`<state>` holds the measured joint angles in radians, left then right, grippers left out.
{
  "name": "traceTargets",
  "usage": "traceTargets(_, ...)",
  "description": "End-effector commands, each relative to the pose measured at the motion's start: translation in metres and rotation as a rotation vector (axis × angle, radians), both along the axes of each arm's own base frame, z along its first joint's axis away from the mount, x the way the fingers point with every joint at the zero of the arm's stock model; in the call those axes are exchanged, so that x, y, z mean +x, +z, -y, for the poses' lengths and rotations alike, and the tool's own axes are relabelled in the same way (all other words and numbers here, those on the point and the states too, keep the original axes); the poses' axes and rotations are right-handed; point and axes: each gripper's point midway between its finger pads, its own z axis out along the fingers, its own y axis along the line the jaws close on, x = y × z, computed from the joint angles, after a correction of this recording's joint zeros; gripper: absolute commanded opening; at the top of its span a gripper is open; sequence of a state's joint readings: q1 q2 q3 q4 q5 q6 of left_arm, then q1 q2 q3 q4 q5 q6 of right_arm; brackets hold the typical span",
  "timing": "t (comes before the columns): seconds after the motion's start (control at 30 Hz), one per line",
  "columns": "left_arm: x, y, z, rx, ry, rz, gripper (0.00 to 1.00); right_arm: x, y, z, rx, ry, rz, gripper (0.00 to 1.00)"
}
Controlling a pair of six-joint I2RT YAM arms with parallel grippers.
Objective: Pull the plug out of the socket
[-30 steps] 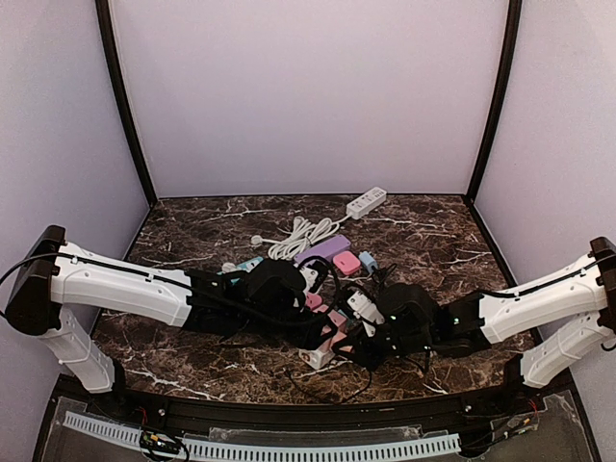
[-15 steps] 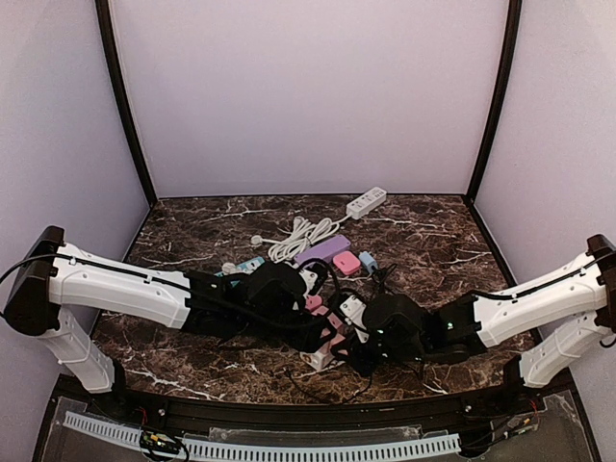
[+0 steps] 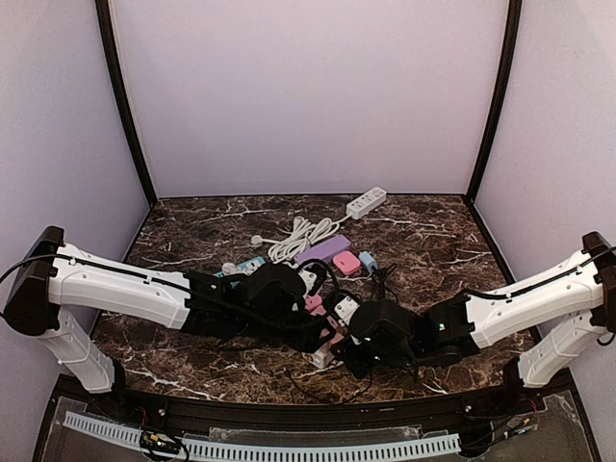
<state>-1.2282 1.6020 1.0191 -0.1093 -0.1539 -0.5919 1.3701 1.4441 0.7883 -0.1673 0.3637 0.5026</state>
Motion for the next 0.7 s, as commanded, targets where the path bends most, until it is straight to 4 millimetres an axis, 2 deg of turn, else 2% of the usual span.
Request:
traceTargets(0.0, -0.005, -0.041, -0.038, 0.181, 0.024, -0.035, 0.29, 0.011, 0.022, -0.003, 0.052, -0.052, 0.049, 0.00)
traceTargets(0.37, -0.010, -0.040, -0.035, 0.167, -0.039, -0.027, 0.27, 0.009, 0.029, -0.003, 0.157, 0.023, -0.010, 0.00)
traceTargets(0.67, -0.017, -0.040, -0.030, 0.154, -0.104, -0.029, 0.26, 0.016, 0.028, 0.002, 0.204, 0.045, -0.077, 0.00)
